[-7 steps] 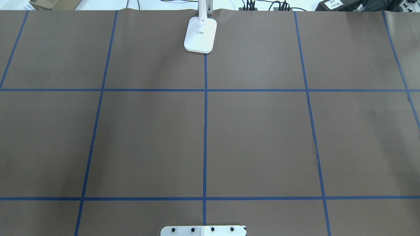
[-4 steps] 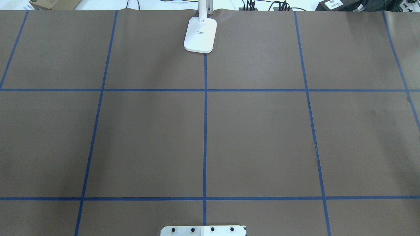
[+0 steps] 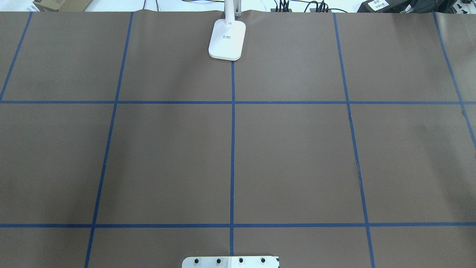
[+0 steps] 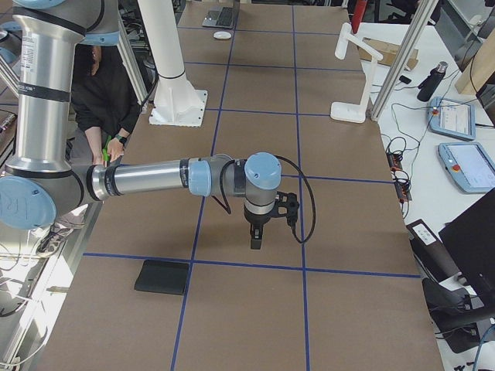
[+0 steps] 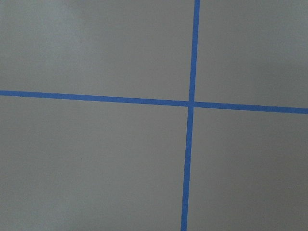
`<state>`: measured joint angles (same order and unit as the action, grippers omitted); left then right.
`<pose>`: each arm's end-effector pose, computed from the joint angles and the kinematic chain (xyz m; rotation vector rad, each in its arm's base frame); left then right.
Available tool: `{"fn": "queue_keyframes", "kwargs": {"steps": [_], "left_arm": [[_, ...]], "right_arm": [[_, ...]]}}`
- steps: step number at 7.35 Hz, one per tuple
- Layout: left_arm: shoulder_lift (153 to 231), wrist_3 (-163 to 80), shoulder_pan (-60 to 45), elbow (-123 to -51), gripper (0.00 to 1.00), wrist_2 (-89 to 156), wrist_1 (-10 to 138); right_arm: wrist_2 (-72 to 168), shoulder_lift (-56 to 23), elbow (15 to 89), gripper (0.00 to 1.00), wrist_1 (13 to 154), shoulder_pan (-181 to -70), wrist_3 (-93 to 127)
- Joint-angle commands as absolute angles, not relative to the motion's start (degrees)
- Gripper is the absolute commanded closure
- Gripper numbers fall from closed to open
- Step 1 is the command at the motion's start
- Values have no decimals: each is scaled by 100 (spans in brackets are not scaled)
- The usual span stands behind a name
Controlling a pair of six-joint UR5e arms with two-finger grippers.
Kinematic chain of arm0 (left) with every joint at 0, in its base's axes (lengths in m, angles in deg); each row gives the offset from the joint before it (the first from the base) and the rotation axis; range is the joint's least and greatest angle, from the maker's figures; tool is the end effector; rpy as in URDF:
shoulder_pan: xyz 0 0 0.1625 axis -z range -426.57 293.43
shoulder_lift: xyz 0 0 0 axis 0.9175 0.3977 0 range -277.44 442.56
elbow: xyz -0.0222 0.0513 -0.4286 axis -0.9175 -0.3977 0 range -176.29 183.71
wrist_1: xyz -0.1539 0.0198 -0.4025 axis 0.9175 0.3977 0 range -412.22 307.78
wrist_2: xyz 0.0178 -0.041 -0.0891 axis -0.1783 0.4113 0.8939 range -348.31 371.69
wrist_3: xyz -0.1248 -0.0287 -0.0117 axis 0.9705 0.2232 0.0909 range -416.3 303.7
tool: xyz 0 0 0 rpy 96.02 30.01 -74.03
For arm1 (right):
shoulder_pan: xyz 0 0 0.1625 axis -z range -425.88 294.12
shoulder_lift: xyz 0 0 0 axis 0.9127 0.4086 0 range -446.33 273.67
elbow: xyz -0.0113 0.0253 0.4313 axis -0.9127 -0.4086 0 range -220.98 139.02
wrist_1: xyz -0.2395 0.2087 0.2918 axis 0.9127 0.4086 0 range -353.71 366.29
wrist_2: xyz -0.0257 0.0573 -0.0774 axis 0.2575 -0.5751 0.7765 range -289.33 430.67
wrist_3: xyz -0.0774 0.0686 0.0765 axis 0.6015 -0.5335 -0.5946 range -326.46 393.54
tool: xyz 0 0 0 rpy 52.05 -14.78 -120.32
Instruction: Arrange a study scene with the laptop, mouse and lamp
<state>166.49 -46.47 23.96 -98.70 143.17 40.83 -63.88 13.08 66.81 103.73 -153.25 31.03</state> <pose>-0.0525 -0.4756 0.6258 0.0975 0.7328 -0.1131 0.0230 -0.4379 0.6191 -0.0193 -0.7774 -0.0085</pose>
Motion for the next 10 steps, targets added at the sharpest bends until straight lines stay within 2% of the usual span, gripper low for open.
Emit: {"fn": "queue_keyframes", "kwargs": {"steps": [1, 5, 8, 10], "left_arm": [[16650, -4594, 2396, -9850, 0, 14362, 4095], [16440, -3675, 2458, -9868, 0, 14362, 4007], [15641, -3293, 3717, -10594, 0, 14274, 3727], [15361, -2480, 3873, -10755, 0, 13828, 2954]], "right_arm": [[-6398, 1290, 6738, 0, 10367, -15333, 3038], [-6441, 886, 6845, 0, 10429, -15325, 3029], [-6459, 990, 6879, 0, 10402, -15333, 3108], [-6958, 1158, 6889, 0, 10402, -15325, 3099]]}}
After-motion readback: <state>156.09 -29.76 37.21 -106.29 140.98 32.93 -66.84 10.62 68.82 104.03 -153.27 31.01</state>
